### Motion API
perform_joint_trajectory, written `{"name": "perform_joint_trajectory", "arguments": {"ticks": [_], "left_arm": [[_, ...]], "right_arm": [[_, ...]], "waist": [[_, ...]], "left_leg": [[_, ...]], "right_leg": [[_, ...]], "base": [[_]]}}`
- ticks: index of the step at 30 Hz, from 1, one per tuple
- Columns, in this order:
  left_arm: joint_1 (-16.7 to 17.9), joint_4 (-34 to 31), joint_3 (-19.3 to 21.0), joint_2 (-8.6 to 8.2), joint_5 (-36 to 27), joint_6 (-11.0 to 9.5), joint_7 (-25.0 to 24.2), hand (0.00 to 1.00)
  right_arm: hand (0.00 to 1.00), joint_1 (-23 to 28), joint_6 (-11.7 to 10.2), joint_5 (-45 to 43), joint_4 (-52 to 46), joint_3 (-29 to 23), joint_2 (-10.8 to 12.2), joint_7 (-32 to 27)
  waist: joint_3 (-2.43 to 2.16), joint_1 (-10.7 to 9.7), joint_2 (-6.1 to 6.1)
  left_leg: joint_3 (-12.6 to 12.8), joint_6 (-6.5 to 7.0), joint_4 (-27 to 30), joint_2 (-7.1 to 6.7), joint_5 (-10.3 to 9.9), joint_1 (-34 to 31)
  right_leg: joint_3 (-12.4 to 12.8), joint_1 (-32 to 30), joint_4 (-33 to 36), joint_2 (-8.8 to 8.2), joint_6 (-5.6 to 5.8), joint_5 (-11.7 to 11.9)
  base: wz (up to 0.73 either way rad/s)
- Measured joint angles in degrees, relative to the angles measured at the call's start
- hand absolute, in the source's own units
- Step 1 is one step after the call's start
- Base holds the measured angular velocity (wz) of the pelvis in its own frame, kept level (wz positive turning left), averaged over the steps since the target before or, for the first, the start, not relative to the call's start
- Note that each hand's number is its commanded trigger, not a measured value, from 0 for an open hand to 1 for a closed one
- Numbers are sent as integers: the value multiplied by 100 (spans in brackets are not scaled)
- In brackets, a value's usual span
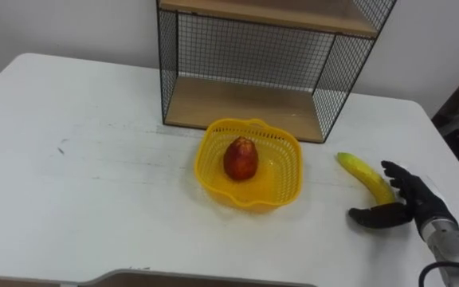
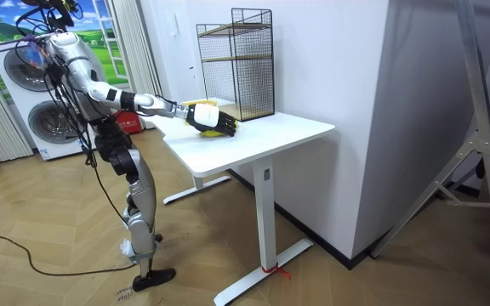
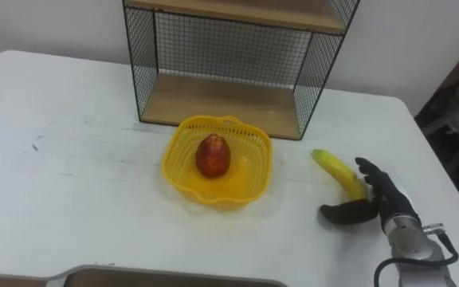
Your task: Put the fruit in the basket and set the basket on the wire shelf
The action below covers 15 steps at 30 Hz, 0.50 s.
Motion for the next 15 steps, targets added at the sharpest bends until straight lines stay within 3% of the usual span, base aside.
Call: {"name": "perform_joint_trajectory", "arguments": {"ticks": [4, 15], "left_arm": [[-1, 0, -2, -1, -1, 4, 10, 0], [-97, 12, -5, 1, -4, 24, 11, 0]], "right_arm": [[100, -102, 32, -187, 161, -147, -121, -121], [100, -87, 109, -476, 167, -127, -132, -187]], "waist": [[-14, 1, 17], [-18, -6, 1]], "left_leg": [[-25, -2, -14, -1, 1, 6], [-37, -11, -41, 1, -5, 4]], "right_leg": [[-26, 43, -15, 3, -3, -3], [-26, 52, -81, 17, -4, -3]], "base": [[3], [0]]}}
